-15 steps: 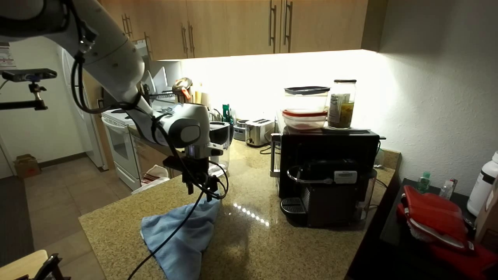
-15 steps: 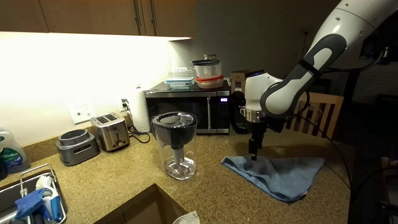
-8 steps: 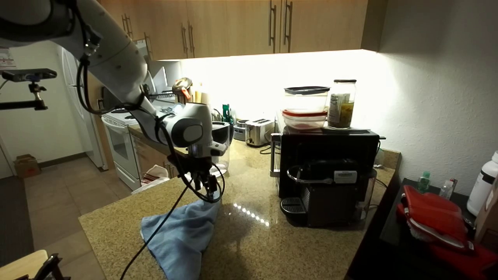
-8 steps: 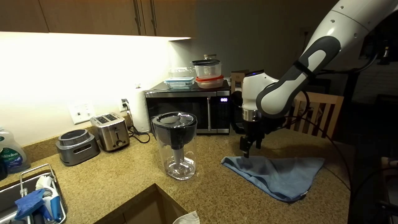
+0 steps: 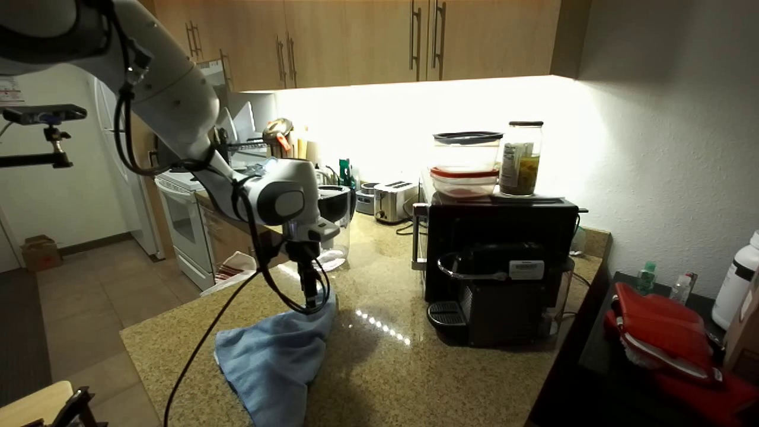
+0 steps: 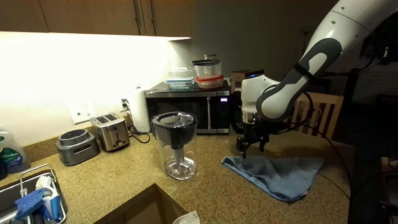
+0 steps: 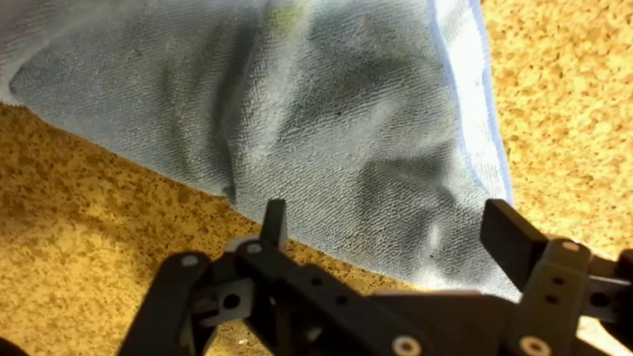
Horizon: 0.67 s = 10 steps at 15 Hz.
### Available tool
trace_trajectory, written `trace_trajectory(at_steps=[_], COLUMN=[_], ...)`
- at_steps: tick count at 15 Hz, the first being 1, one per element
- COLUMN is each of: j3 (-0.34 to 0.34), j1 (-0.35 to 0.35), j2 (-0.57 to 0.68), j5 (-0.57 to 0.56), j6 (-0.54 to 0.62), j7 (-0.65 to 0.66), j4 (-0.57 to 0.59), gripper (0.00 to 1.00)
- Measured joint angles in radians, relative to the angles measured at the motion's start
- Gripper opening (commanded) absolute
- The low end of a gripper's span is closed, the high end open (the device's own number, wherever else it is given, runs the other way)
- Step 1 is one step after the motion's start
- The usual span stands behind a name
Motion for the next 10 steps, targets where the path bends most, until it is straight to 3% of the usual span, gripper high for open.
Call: trace_trajectory(at_steps=[10], j3=[-0.013], j1=[0.057], j2=[0.036], j5=[0.006], j6=[0.074], j7=[0.351], j4=[0.02], gripper=[1.0])
